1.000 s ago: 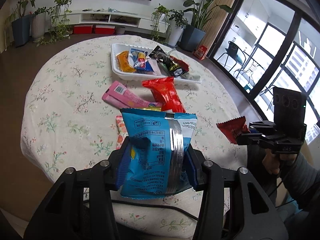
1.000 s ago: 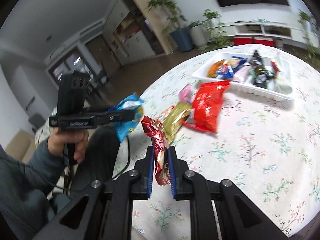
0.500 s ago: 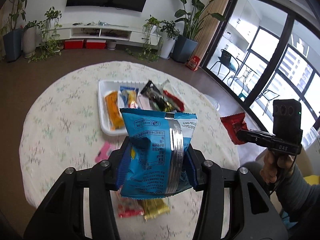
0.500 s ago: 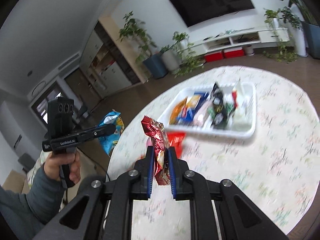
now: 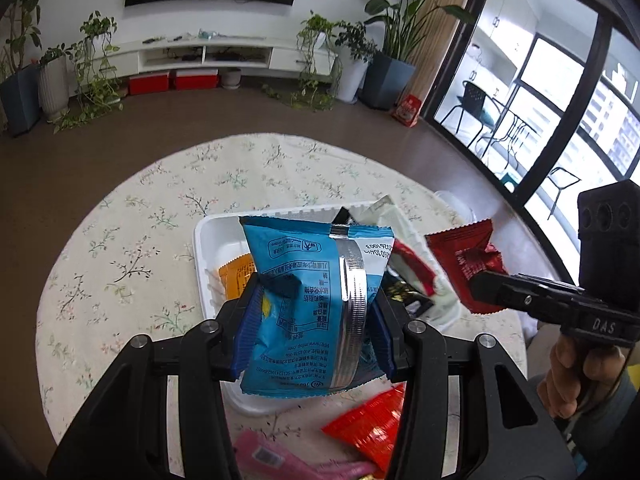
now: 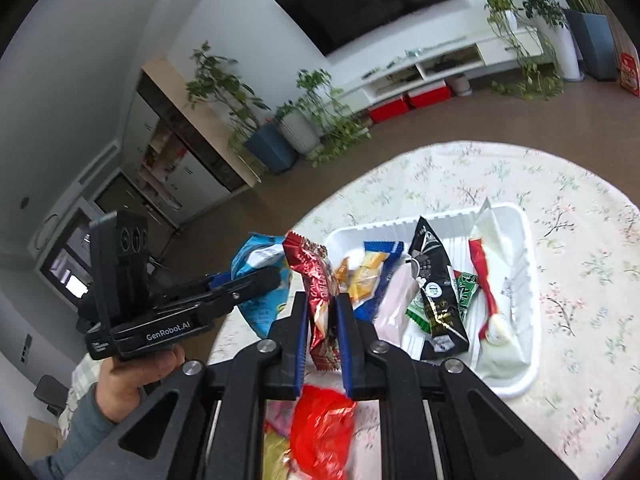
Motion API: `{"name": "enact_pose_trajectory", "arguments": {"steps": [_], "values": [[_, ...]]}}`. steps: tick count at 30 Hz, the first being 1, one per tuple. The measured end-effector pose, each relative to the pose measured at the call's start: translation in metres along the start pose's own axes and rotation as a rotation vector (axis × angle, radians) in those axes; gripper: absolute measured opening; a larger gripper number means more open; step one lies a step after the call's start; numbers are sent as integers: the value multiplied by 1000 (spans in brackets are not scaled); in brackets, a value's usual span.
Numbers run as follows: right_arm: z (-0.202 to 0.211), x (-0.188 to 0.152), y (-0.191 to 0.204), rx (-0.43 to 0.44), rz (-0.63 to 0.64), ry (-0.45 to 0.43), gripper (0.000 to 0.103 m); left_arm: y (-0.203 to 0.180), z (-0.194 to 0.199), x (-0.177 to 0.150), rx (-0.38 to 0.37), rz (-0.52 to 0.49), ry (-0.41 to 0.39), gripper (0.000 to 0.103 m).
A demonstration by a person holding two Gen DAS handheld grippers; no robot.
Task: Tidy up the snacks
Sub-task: 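Carry the blue bag and checkered packet into the white tray, release both, then withdraw both open tools from the tray back toward the snack pile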
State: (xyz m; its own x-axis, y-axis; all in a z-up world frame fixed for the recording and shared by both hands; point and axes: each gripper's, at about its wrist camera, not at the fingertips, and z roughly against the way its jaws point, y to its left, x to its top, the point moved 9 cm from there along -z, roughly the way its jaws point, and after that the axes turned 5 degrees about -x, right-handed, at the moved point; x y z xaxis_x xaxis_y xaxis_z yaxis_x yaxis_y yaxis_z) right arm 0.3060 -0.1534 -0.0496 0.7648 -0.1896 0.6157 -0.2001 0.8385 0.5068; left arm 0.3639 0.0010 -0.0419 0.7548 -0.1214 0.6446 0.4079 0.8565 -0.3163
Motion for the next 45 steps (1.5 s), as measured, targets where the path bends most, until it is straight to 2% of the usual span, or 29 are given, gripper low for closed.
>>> {"name": "enact_pose_trajectory", "arguments": {"steps": [4,13,18,22,28,30,31,37,39,42,44,45], "values": [[-32,-6,-17,-39,-39,56,15,17,-34,-6,17,15,52,45],[-79,-23,-43,-134,-43,127,15,36,-79,-18,37,5,100,46],[-92,-31,-52,-160,-38,152,16,32,-85,-26,42,-15,109,48],[-94,-35,-52,-174,-19,151,17,32,-88,-28,54,-14,108,57],[-94,-33,-50,-190,4,149,18,32,-88,-28,57,-11,99,57],[-94,-34,-49,-198,13,148,18,31,-83,-27,56,-11,91,62],[-92,-34,-47,-204,19,147,18,31,-82,-27,53,-13,87,68],[-91,-36,-38,-230,38,135,18,29,-79,-24,48,-12,68,70],[-87,-36,-35,-238,51,124,19,31,-75,-22,52,-3,51,76],[-79,-34,-28,-254,74,97,32,32,-67,-20,51,7,33,77],[-72,-32,-26,-266,81,78,44,30,-61,-20,51,7,23,81],[-69,-31,-26,-270,82,70,45,29,-58,-21,50,6,18,83]]}}
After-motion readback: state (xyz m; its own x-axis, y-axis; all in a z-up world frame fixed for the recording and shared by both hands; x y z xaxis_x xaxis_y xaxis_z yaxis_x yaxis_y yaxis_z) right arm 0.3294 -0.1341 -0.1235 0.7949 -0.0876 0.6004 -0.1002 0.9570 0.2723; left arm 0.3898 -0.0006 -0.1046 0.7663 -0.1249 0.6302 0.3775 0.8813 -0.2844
